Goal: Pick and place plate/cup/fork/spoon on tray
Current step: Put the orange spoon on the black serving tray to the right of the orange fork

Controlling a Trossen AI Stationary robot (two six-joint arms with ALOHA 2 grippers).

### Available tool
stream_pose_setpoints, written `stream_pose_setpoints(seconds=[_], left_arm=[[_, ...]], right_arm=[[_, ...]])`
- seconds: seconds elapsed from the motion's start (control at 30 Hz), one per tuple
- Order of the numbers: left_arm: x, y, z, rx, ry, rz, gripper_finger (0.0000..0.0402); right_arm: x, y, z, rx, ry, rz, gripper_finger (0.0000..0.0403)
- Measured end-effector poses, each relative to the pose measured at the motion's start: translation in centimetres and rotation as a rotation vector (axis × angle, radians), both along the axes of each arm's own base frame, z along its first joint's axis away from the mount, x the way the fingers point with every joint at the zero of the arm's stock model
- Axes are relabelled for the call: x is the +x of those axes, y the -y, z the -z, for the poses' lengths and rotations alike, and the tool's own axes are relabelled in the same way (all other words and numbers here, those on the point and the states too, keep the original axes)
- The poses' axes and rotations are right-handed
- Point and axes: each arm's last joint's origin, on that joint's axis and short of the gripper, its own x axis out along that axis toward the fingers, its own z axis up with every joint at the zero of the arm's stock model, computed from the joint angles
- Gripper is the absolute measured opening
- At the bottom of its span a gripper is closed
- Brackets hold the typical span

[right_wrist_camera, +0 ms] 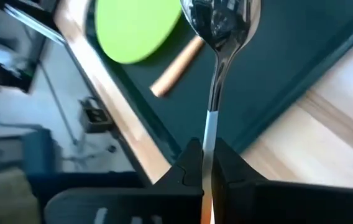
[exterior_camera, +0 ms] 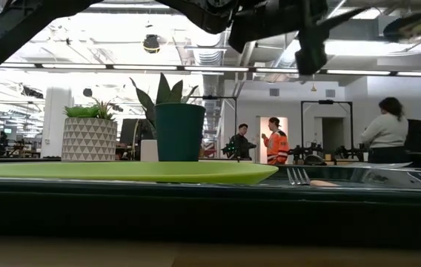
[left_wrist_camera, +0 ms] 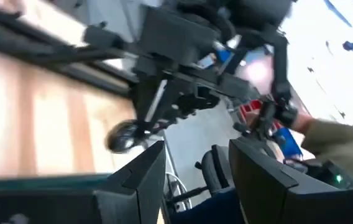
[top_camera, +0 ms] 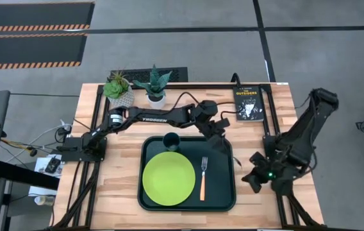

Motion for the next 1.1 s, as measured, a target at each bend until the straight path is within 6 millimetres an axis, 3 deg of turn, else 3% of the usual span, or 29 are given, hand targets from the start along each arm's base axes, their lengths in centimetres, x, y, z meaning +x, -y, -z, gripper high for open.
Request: stream_pose_setpoints(seconds=[0.23,0.73,0.9,1.1], left_arm=[[0.1,0.7,-0.6,0.055,0.127,0.03,0.0162],[0.3,1.6,-0.5,0.409,0.484,0.067,0.0162],[0.4,3.2,0.0,0.561,0.521,0.021,0.0162],[0.3,4.6,0.1,0.599,0.57,0.074,0.0162]], right_arm=[[-0.1,-0.7,-0.9,0.033,0.142,0.04,0.0009],[0.4,-1.3,-1.7,0.114,0.213,0.028,0.0012],[0.5,-1.3,-1.7,0.106,0.215,0.023,0.0012],[0.5,-1.3,-1.7,0.093,0.218,0.013,0.0014]])
